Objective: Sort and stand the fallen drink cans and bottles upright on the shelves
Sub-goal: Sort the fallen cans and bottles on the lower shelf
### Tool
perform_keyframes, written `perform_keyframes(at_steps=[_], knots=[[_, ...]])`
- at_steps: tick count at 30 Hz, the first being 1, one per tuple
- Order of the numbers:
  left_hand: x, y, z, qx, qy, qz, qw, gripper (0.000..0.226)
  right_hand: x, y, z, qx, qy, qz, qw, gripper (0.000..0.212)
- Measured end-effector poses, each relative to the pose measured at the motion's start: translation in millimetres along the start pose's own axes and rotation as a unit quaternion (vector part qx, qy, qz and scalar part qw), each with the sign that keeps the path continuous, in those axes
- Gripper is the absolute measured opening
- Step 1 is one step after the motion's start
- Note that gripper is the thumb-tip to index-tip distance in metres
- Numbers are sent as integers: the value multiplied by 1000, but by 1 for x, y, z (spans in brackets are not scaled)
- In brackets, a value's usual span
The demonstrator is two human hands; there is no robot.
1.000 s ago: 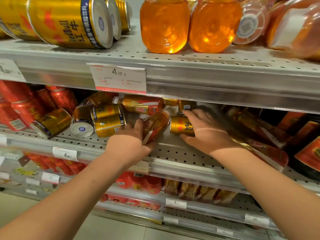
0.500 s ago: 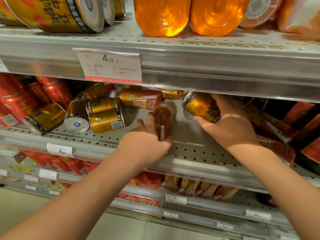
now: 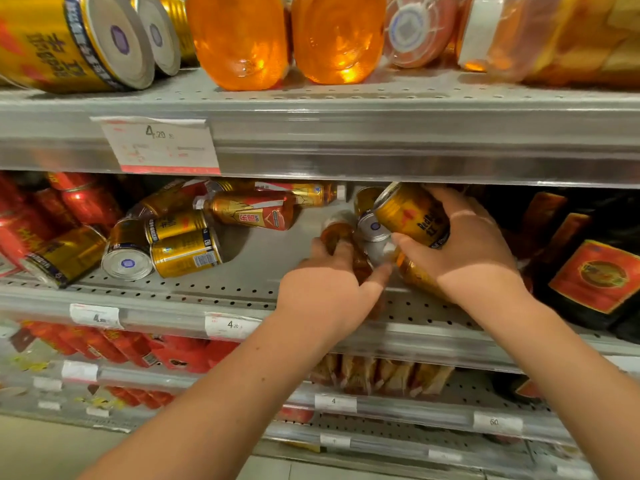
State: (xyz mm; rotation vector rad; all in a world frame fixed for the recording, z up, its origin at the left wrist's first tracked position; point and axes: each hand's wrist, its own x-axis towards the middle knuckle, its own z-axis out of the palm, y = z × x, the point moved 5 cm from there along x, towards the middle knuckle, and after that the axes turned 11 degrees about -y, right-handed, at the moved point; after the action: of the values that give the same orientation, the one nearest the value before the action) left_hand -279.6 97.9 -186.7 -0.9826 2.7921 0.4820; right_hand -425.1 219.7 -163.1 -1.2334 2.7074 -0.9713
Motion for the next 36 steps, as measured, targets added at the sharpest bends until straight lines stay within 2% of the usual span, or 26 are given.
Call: perform_keyframes(at_steps=[3,5,6,8,12,15,17,21,24,26,29,32,36], knots=[[20,-14,-20,-36,61,35,997,64,2,10,-5,28,10,29,999,74],[47,-18,-32,-78,104,102,986,44,2,19,-9,40,23,43,998,76],[63,-18,-36,-91,103,137,981,42,1,23,-11,41,30,45,998,77],[97,-15,-35,-98,57,194,974,53,2,29,-13,35,41,48,997,77],[155,-8,-33,-151,-68,221,961,76,5,36,-16,4,62,43,997,76],[177,7,-35,-103,-117,253,955,86,6,40,-16,-21,70,47,996,76],[185,18,-33,-86,-122,275,950,86,5,44,-15,-33,76,50,995,76],[193,38,-29,-73,-77,293,950,79,1,48,-15,-22,94,49,994,74],[196,45,-28,-111,-72,296,946,80,1,50,-17,-3,95,52,994,72],[195,40,-35,-135,-36,293,946,74,2,49,-17,-2,87,51,995,72],[179,15,-55,-186,32,292,937,64,4,41,-16,0,73,49,996,74],[147,-28,-65,-271,56,284,918,64,8,22,-7,-2,59,33,998,75],[92,-93,-69,-284,143,211,924,68,17,-16,19,-3,16,-10,1000,76]])
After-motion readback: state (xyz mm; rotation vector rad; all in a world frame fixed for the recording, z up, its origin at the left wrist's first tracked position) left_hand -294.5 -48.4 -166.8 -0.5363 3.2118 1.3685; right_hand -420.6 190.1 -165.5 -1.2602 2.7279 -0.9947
